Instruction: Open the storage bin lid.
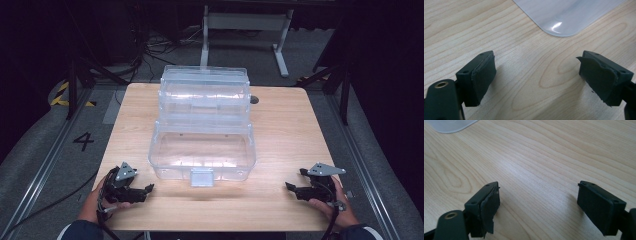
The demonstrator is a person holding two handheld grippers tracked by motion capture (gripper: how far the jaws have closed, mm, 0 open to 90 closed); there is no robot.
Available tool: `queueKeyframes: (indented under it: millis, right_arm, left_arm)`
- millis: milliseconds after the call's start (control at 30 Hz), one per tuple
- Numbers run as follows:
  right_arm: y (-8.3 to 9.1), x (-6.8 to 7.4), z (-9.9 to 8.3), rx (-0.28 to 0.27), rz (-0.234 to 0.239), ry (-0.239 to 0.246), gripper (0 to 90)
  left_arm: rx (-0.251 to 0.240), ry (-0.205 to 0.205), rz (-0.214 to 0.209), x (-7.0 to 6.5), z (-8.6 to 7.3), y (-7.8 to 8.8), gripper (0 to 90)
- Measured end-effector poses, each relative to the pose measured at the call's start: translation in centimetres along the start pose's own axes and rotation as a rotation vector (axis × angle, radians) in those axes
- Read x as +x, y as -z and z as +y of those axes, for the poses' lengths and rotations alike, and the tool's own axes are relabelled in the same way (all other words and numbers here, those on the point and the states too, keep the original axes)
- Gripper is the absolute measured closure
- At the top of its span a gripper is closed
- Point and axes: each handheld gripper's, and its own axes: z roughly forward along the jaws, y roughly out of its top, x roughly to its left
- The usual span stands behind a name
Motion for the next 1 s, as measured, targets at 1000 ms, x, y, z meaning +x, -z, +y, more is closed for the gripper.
queueKeyframes:
  millis: [1000]
  right_arm:
    - [0.01,-0.11,-0.04,0.005,-0.004,-0.001,15.7]
  left_arm:
    - [0.018,0.032,0.032,0.09,0.17,-0.22,7.2]
